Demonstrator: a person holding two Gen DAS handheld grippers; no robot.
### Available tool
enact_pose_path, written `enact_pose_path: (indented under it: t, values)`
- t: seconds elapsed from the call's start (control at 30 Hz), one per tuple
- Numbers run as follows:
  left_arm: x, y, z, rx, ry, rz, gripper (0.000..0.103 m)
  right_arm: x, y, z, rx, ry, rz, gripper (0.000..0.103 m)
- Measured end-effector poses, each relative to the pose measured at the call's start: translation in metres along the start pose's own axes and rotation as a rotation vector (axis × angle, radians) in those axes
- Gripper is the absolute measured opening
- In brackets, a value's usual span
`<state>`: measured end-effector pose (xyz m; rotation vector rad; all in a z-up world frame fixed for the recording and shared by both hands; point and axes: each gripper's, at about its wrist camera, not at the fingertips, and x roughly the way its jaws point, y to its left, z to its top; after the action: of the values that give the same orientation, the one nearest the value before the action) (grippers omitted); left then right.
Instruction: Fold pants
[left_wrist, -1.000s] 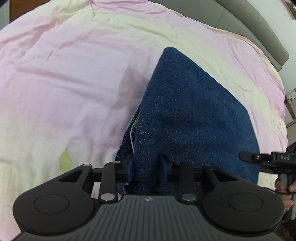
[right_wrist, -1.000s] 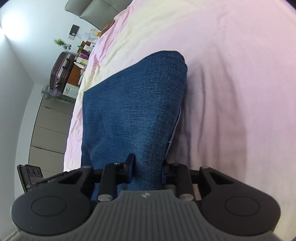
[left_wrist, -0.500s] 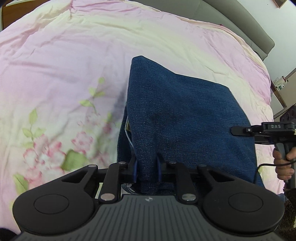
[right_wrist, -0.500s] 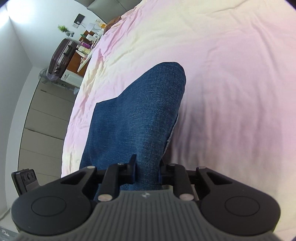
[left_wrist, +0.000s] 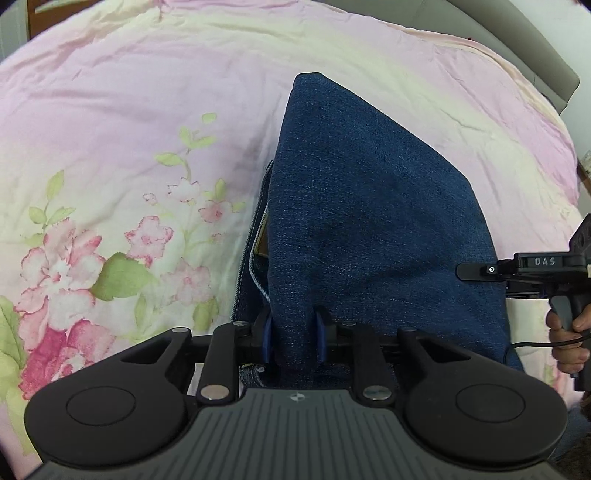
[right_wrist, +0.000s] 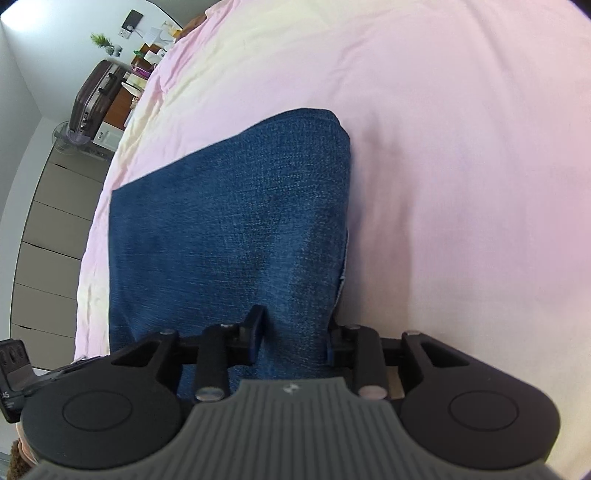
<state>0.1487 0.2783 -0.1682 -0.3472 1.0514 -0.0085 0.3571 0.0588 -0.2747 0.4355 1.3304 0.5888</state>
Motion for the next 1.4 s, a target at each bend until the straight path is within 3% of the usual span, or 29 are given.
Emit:
enact_pose_path:
  t: [0.13, 0.27, 0.37, 0.47, 0.63, 0.8, 0.97, 1.1, 1.17, 1.3, 1.4]
  values:
    - [-0.005, -0.005, -0.006, -0.019, -0.036, 0.036, 0.028, 0.002, -0.003, 0.001, 0.037, 0.004, -0.013, 0.03]
    - [-0.017, -0.021, -0.01, 0.043, -0.091, 0.123, 0.042, -0.006, 0.021, -0.004, -0.087, -0.021, -0.112, 0.044]
    - [-0.038, -0.032, -0.011, 0.082, -0.155, 0.16, 0.046, -0.02, 0.036, -0.008, -0.182, -0.04, -0.182, 0.047]
    - [-0.068, -0.044, -0.006, 0.109, -0.24, 0.187, 0.058, -0.04, 0.052, -0.012, -0.254, -0.088, -0.225, 0.052]
    - [-0.135, -0.07, 0.008, 0.176, -0.366, 0.195, 0.063, -0.092, 0.096, -0.018, -0.388, -0.202, -0.242, 0.061]
    - [-0.206, -0.094, 0.012, 0.272, -0.439, 0.196, 0.065, -0.158, 0.146, -0.038, -0.517, -0.328, -0.225, 0.071]
    - [-0.268, -0.116, 0.002, 0.353, -0.492, 0.222, 0.069, -0.22, 0.183, -0.081, -0.599, -0.452, -0.176, 0.081]
    - [-0.301, -0.125, -0.018, 0.325, -0.532, 0.234, 0.075, -0.26, 0.199, -0.126, -0.633, -0.547, -0.17, 0.092]
    - [-0.306, -0.129, -0.034, 0.294, -0.565, 0.222, 0.078, -0.277, 0.2, -0.153, -0.62, -0.623, -0.188, 0.098]
    - [-0.301, -0.149, -0.069, 0.309, -0.631, 0.228, 0.079, -0.298, 0.199, -0.204, -0.61, -0.715, -0.206, 0.098]
    - [-0.287, -0.163, -0.089, 0.31, -0.65, 0.24, 0.079, -0.299, 0.196, -0.239, -0.611, -0.765, -0.265, 0.098]
